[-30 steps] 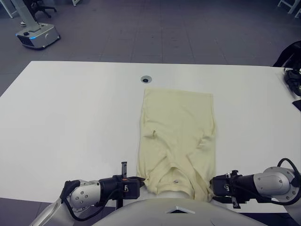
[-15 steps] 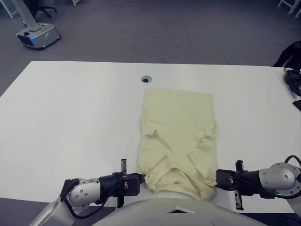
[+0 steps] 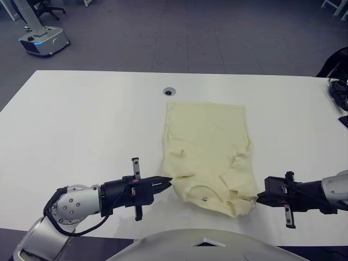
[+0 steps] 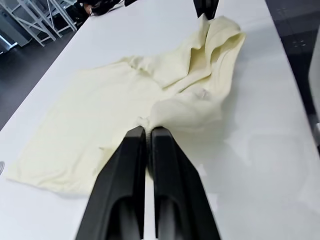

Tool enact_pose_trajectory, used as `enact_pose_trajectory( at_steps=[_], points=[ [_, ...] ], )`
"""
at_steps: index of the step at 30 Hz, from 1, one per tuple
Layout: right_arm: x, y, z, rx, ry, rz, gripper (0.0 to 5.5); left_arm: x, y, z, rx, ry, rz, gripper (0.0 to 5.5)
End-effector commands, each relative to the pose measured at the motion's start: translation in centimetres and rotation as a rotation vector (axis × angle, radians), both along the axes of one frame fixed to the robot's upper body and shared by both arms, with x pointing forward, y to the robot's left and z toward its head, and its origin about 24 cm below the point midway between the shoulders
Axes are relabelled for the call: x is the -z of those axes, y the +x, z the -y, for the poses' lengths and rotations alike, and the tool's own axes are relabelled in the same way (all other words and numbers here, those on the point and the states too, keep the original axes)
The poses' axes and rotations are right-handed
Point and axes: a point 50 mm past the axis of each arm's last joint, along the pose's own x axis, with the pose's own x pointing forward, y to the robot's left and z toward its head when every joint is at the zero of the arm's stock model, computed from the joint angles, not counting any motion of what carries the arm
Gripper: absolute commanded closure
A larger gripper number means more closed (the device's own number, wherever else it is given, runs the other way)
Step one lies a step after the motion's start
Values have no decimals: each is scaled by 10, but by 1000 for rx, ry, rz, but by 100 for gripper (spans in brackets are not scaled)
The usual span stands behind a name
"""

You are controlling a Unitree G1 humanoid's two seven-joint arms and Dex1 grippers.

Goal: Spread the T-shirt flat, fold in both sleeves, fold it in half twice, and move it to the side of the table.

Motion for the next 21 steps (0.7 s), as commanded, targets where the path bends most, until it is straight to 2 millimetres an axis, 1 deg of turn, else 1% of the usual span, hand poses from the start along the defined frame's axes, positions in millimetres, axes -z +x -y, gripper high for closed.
enact_pose_trajectory(
  at_steps=[1,4,10,13,15,17,19,21],
  points=[
    [-18,2,6,0,21,6,550,-11,-7,-4,97,9,-40,549],
    [-27,-5,9,6,22,-13,550,-15,-11,-12,149,26,-95,549],
    [-46,-13,21,-25,16,-46,550,-20,-22,-30,165,84,-171,549],
    [-51,-19,23,-31,26,-62,550,-28,-27,-35,177,36,-209,549],
    [-55,-21,22,-35,54,-65,550,-35,-23,-39,153,-39,-235,549],
    [-61,-15,22,-23,81,-53,550,-38,-14,-45,109,-91,-256,549],
    [-64,0,22,-18,91,-41,550,-36,-3,-46,59,-131,-266,549],
    [-64,21,20,-25,92,-27,550,-31,12,-47,-3,-153,-258,549]
  ],
)
